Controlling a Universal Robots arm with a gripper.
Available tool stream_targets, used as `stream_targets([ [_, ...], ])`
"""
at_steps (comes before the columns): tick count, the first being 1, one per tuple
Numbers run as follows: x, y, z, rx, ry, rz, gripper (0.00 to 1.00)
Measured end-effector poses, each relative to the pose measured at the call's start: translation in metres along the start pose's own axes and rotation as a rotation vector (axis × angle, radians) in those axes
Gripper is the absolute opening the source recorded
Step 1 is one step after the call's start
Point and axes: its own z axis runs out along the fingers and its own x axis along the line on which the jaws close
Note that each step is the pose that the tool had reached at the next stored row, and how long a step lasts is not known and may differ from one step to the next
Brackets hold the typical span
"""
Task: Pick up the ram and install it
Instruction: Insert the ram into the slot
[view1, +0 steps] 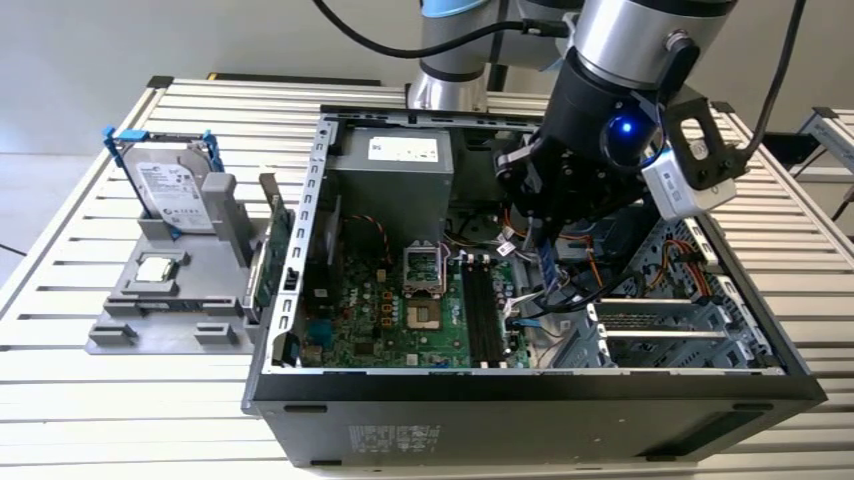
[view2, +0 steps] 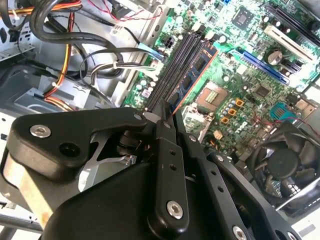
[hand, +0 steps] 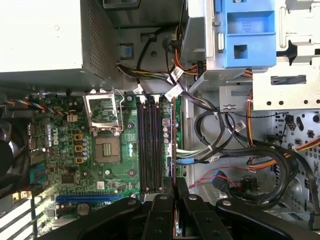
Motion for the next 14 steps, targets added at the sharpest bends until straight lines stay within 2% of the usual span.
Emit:
stream_targets([
  [5, 0.0, -0.0001, 0.0023, 0.0124, -0.0007, 0.0, 0.0],
  [14, 0.0022, -0.0004, 0.0093, 0.013, -0.0008, 0.0, 0.0],
])
